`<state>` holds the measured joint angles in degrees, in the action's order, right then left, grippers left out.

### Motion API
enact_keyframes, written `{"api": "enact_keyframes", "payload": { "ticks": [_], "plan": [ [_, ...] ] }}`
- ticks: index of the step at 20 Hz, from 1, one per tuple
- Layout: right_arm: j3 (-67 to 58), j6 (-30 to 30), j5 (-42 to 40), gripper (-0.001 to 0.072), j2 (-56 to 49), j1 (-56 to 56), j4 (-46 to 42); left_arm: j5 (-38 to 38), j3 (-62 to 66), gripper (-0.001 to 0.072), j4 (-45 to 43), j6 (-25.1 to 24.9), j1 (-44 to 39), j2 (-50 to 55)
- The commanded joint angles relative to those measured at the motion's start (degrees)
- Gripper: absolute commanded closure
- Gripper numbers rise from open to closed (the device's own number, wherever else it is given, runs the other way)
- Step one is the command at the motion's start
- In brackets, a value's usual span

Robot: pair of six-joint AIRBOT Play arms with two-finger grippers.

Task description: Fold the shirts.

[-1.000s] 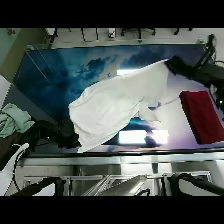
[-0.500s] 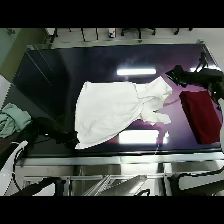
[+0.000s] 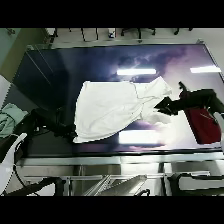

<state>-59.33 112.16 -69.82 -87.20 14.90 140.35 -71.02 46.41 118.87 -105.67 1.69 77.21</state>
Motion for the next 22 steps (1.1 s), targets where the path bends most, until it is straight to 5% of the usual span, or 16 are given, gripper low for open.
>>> {"api": "enact_keyframes", "payload": {
  "ticks": [1,5,7,8,9,15,17,22],
  "plan": [
    [5.4,0.4,6.2,0.0298,-0.7,-6.9,0.8,-0.9,0.5,0.0691,-0.2,-0.2,0.0,1.7],
    [5.2,0.4,12.2,0.0305,-2.8,-10.6,5.2,-0.9,0.5,0.0691,-0.3,-0.2,0.0,1.6],
    [5.2,0.4,12.2,0.0374,-3.1,-10.6,5.4,-0.3,0.5,0.0691,-0.3,-0.2,0.0,1.6],
    [5.2,0.4,12.1,0.0484,-3.0,-10.6,5.4,0.5,0.5,0.0692,-0.3,-0.2,0.0,1.6],
    [5.2,0.6,11.9,0.0691,-2.9,-10.6,5.4,1.4,0.5,0.0692,0.0,-0.2,0.0,1.6],
    [-10.8,-2.8,-3.1,0.0693,15.6,-1.4,9.3,-1.8,22.1,0.0692,14.6,0.5,6.4,-10.2],
    [-24.5,-3.5,-3.0,0.0693,26.1,6.4,9.2,0.2,35.8,0.0692,22.4,2.3,12.4,-17.6],
    [-45.8,-3.5,3.1,0.0693,40.4,19.0,8.8,7.7,62.6,0.0692,23.2,7.7,22.6,-28.3]
  ]
}}
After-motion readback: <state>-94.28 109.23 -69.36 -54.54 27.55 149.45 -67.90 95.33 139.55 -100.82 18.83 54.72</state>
